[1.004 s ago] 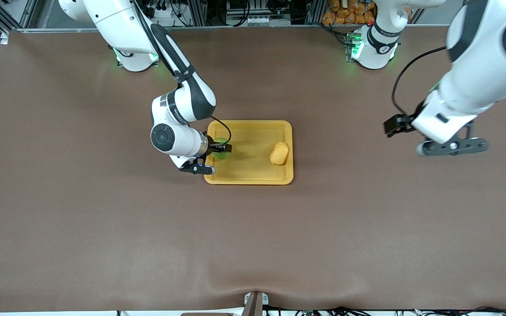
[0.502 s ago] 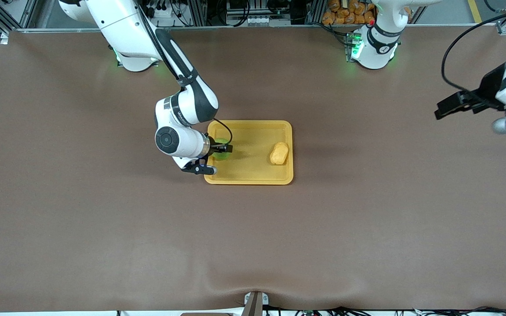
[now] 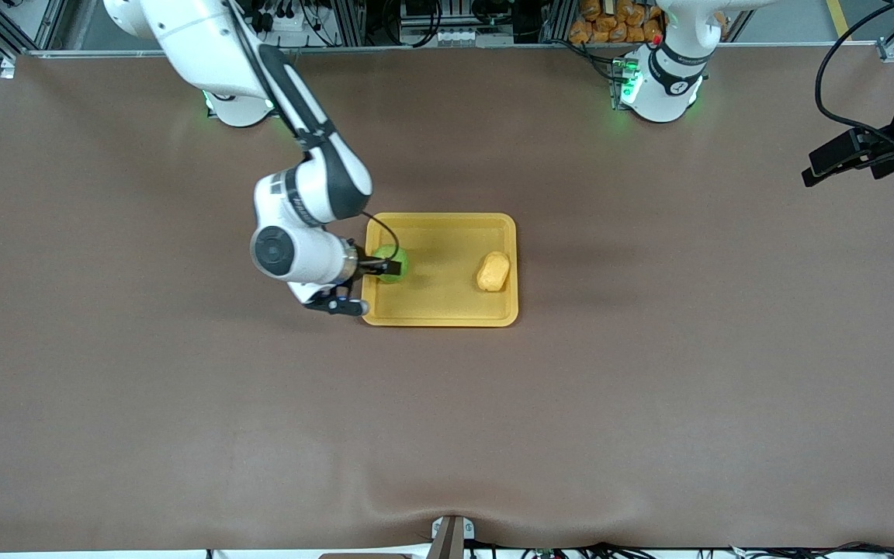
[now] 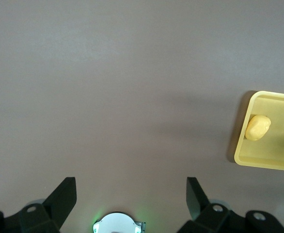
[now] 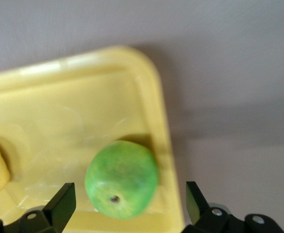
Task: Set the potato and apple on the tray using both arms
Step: 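Lower the apple onto the tray and open the right gripper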
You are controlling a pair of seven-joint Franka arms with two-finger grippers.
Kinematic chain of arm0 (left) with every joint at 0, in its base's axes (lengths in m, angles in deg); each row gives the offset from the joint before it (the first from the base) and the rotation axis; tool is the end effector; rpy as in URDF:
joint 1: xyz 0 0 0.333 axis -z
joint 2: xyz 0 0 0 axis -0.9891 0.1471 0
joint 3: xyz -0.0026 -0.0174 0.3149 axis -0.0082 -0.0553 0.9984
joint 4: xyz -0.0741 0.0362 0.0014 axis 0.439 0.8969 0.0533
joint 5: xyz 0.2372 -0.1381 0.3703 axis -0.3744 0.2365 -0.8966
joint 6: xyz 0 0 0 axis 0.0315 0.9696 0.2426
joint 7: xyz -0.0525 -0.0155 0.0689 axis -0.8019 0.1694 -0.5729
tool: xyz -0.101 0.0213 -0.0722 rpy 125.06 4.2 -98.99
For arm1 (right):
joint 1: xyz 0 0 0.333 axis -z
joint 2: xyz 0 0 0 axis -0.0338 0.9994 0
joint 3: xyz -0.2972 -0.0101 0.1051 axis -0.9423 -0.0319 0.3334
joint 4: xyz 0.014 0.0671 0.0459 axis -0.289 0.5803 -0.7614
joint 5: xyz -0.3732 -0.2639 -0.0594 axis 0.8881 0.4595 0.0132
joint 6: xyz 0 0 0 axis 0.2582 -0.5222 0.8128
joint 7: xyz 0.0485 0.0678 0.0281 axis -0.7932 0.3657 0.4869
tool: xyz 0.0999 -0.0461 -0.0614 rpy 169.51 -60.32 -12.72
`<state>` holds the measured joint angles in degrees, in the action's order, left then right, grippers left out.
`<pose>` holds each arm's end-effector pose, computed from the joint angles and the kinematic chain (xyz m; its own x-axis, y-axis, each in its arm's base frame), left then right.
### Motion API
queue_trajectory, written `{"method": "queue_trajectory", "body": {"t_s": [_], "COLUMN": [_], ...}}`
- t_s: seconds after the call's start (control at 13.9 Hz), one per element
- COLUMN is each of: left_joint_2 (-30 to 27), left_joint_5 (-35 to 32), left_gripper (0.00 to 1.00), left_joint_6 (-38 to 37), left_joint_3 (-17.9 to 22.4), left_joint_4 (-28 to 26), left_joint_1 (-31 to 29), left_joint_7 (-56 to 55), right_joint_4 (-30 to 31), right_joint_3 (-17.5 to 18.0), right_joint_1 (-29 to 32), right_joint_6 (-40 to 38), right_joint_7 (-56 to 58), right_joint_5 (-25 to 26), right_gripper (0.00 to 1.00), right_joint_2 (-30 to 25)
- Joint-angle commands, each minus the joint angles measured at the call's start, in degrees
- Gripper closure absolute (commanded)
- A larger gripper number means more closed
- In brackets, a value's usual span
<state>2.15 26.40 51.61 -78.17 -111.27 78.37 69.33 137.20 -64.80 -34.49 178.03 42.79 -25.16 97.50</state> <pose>0.6041 -0.0281 0.6419 0.9939 0.1041 -0.0364 0.1040 -0.9946 -0.0058 0.5938 0.3217 0.2017 0.9361 -0.1544 -0.3159 -0.2253 -0.9531 -0.2019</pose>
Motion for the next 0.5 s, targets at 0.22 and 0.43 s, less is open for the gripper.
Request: {"method": "queue_trajectory", "body": {"t_s": [0.22,0.43], "left_joint_2": [-0.88,-2.28], "left_joint_5": [-0.18,-0.18], "left_gripper": [0.00,0.00], "left_joint_6": [-0.52,-0.43], "left_joint_3": [0.66,5.93], "left_joint_4": [-0.36,-2.02], "left_joint_1": [0.62,5.89], "left_joint_7": [1.28,4.70], "right_joint_4": [-0.76,-3.65], "right_joint_3": [-16.01,-24.02], "right_joint_1": [1.45,1.36], "right_joint_6": [-12.00,-19.38], "right_joint_7": [8.01,12.59], "right_joint_5": [1.91,4.26], "right_gripper": [0.00,0.00], "right_joint_2": [-10.70,-12.73]}}
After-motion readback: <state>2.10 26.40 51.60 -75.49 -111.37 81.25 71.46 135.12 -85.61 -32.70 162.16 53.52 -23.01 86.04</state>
